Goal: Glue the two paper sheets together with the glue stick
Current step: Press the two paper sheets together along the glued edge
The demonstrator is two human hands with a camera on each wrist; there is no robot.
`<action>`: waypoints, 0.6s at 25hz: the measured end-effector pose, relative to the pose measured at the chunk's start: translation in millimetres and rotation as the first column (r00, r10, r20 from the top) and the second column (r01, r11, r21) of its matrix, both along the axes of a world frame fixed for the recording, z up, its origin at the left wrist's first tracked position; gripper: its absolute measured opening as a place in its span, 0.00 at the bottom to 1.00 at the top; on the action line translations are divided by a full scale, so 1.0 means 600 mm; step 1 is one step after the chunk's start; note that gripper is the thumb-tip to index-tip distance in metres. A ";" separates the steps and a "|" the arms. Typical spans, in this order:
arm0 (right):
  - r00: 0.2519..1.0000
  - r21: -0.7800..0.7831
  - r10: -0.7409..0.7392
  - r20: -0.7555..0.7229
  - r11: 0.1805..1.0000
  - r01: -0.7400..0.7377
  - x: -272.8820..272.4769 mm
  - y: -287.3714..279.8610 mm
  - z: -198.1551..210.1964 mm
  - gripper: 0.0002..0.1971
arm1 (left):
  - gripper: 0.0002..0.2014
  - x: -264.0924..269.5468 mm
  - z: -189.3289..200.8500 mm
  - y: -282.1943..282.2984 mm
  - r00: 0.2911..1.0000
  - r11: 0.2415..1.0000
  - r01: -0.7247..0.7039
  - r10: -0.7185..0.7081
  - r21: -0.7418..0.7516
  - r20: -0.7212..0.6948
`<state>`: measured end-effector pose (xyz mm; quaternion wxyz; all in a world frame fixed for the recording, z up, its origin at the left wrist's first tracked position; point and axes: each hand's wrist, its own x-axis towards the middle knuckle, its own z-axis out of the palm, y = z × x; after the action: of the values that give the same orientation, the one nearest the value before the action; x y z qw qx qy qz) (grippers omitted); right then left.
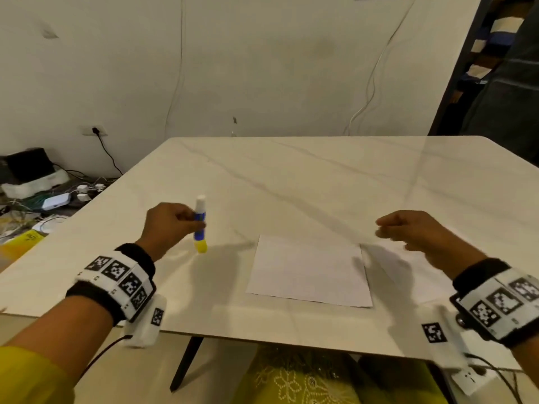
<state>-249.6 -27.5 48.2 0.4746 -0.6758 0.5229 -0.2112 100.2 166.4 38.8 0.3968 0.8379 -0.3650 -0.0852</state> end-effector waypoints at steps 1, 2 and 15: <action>0.998 -0.017 -0.019 -0.058 1.000 0.018 -0.006 -0.021 -0.006 0.13 | 0.07 0.014 -0.011 0.004 0.998 0.997 -0.057 0.055 0.059 0.034; 0.994 -0.022 -0.029 -0.104 0.999 0.026 -0.011 -0.039 -0.012 0.15 | 0.07 0.023 -0.020 0.005 0.994 0.991 -0.105 0.102 0.084 0.039; 0.732 -0.063 0.057 -0.679 0.989 -0.135 -0.034 -0.073 -0.072 0.39 | 0.08 0.061 -0.074 -0.006 0.947 0.968 -0.242 0.250 0.063 -0.199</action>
<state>-270.0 -71.3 5.2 0.2257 -0.7569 0.6117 0.0452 136.6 162.9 -5.4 0.4239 0.8710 -0.2129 -0.1280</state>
